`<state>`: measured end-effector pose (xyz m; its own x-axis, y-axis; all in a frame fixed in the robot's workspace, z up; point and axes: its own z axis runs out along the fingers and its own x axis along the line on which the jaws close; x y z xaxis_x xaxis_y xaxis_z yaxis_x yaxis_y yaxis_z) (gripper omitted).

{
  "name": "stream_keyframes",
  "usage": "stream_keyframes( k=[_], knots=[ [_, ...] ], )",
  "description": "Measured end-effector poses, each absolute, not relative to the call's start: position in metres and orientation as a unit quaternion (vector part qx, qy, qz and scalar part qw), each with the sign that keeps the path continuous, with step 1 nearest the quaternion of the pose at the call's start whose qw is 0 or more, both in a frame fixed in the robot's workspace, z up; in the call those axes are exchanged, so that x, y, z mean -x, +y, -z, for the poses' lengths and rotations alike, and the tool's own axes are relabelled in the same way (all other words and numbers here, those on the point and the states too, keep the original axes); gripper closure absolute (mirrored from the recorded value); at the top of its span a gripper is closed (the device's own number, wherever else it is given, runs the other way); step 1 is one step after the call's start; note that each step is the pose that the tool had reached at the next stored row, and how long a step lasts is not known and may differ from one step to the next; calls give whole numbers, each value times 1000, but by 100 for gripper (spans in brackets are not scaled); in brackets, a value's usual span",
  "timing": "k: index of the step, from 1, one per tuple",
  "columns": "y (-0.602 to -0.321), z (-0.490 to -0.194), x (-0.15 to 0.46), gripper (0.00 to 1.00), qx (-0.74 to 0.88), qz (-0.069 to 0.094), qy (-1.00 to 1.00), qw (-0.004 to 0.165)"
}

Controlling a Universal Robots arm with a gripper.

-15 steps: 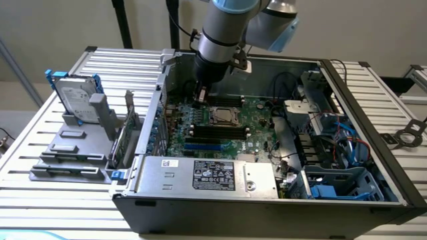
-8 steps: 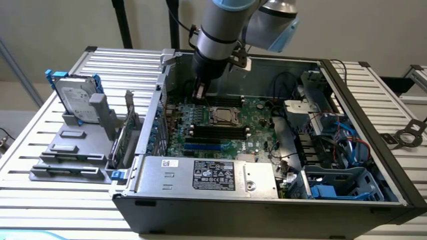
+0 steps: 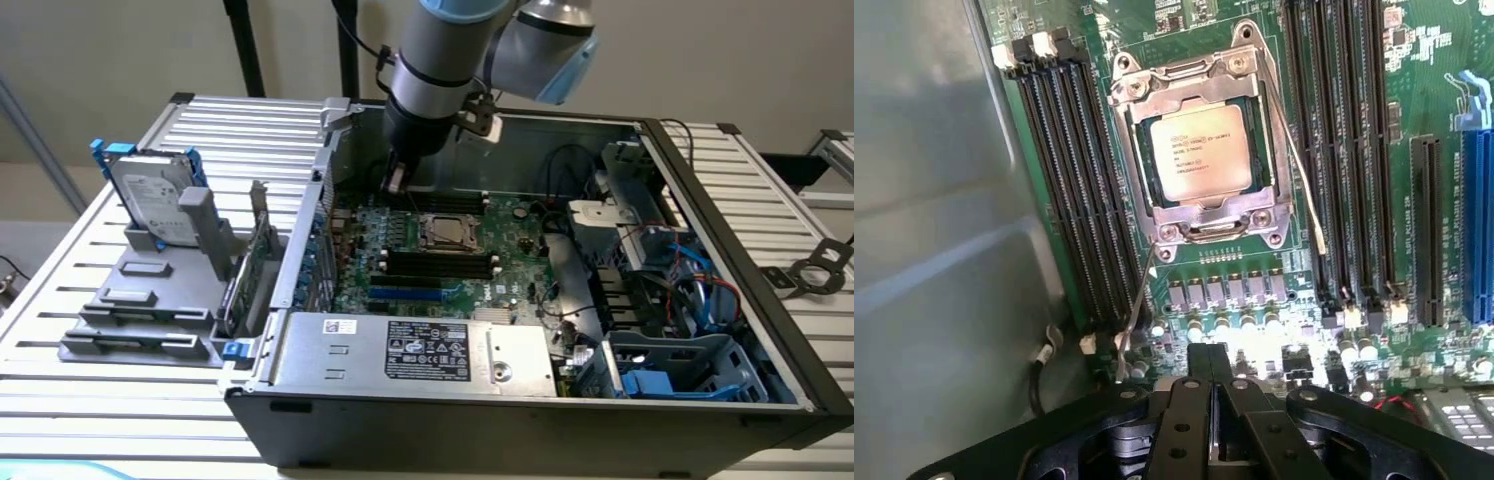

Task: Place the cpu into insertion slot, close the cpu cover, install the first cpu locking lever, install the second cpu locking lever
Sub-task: 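Install the first cpu locking lever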

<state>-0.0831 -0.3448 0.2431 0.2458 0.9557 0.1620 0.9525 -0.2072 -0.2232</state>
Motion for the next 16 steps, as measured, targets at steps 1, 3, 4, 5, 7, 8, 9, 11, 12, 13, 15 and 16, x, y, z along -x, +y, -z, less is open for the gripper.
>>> stream_keyframes(
  k=[1, 3, 4, 5, 7, 8, 9, 11, 12, 13, 15, 16],
  knots=[
    [-345, -243, 83, 89, 780, -3, -610, 141],
    [-345, -243, 84, 89, 785, 1, -603, 145],
    [-345, -243, 84, 89, 788, 2, -599, 146],
    [-345, -243, 85, 89, 790, 3, -595, 147],
    [-345, -243, 86, 89, 794, 3, -590, 148],
    [-345, -243, 87, 89, 794, 3, -589, 149],
    [-345, -243, 89, 89, 795, 2, -588, 151],
    [-345, -243, 92, 89, 795, 1, -586, 153],
    [-345, -243, 93, 89, 796, 2, -585, 154],
    [-345, -243, 95, 89, 798, 3, -583, 155],
    [-345, -243, 96, 89, 801, 7, -577, 159],
    [-345, -243, 96, 89, 803, 9, -573, 161]
  ],
)
